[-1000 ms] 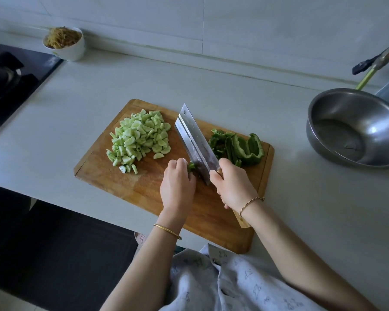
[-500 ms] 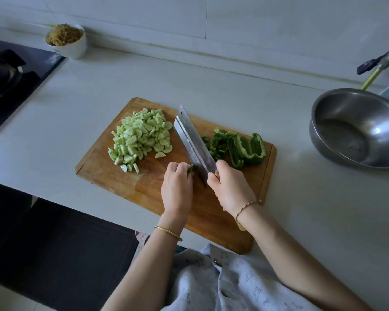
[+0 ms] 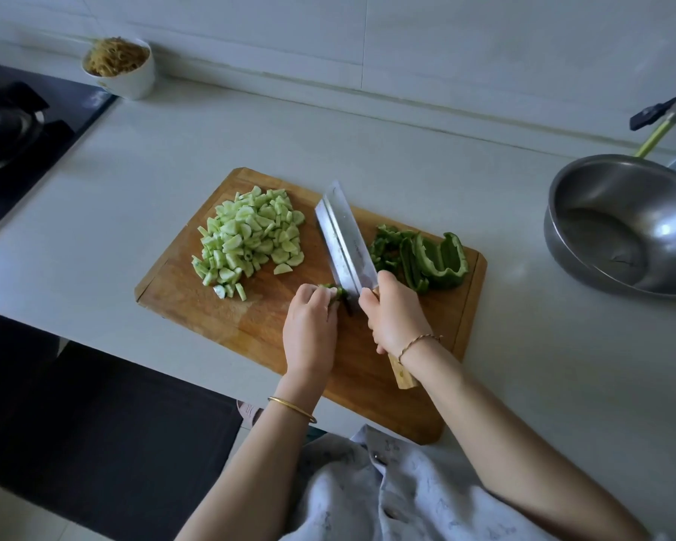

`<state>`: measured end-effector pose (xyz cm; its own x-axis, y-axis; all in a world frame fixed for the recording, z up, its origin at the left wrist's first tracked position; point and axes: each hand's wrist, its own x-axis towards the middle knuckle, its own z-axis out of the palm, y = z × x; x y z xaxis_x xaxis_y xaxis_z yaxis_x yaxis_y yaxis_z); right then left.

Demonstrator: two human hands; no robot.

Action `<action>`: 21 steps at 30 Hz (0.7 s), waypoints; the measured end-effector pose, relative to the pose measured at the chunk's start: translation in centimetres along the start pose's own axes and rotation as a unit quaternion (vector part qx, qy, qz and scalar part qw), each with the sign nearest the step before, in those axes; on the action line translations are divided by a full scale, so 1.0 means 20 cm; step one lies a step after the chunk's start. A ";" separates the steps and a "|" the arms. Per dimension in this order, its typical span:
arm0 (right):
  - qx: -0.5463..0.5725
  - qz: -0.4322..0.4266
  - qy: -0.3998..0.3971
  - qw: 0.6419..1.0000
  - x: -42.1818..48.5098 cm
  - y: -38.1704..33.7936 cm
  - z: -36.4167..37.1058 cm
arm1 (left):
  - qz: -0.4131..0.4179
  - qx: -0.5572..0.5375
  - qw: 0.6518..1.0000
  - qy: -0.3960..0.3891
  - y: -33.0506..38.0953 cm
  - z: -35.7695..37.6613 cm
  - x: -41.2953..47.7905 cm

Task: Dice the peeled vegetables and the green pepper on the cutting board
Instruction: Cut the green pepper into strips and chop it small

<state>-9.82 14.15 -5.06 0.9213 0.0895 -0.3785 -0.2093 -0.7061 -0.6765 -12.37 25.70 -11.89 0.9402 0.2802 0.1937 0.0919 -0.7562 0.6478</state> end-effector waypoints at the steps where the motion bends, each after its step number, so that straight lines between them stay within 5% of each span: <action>1: 0.018 -0.001 0.004 1.000 0.00 0.01 0.00 | 0.000 -0.006 1.000 -0.001 0.00 0.00 0.00; 10: 0.010 -0.050 0.017 0.999 -0.07 0.03 -0.02 | -0.045 -0.066 0.997 0.015 -0.02 -0.06 -0.01; 21: -0.050 -0.057 -0.008 0.997 -0.09 0.02 -0.03 | -0.064 -0.007 0.997 -0.045 0.00 -0.06 0.06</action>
<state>-11.35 13.17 -4.26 0.9320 0.1840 -0.3122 -0.0686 -0.7564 -0.6505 -11.66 26.70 -10.83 0.9467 0.3192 0.0418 0.2094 -0.7093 0.6731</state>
